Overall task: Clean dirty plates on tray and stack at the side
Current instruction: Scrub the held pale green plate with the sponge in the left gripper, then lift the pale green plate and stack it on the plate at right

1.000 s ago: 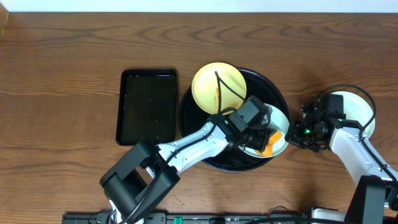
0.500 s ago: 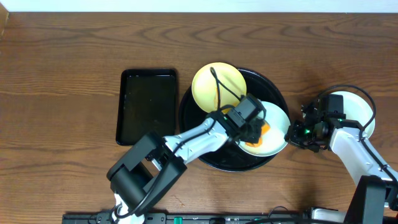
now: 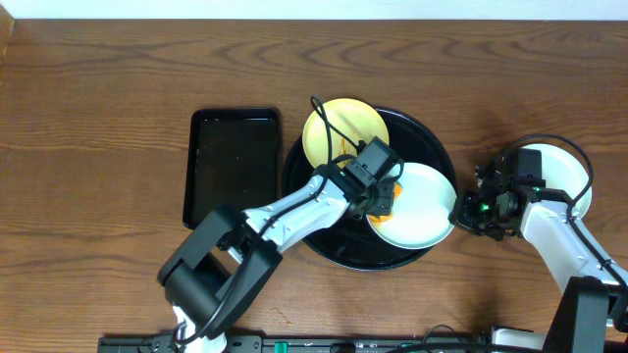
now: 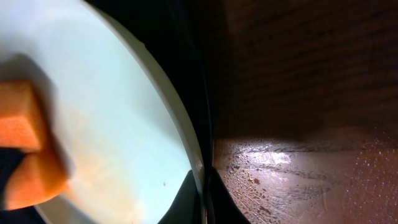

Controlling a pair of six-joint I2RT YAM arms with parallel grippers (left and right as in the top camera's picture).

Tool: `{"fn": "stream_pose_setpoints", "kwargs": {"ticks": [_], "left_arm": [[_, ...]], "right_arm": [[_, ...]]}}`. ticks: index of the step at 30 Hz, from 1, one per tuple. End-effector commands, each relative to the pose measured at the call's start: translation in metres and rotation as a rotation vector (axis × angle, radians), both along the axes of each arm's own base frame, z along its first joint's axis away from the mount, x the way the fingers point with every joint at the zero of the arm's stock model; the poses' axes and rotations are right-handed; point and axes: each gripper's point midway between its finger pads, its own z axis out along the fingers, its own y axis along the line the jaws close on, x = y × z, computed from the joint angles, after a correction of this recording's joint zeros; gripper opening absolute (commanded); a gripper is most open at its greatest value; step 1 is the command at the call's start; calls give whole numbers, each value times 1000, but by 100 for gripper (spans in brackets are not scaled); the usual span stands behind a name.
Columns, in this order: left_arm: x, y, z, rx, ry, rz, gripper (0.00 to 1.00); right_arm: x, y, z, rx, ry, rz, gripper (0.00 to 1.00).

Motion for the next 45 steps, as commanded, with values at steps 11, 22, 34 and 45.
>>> {"fn": "stream_pose_setpoints", "kwargs": {"ticks": [11,22,34,45], "left_arm": [[18,50,129,-8,-285,43,8],[26,150,99,219,-127,227,8],[44,217,94,257,-67,408,8],[55,260,95,261,-52,534,8]], "right_arm": [[-8,12,-3,43,27,27,1],[4,0,13,-32,-40,29,1],[28,-34,92,-259,-287,19,1],[36,-65,152,-725,-448,22,1]]}}
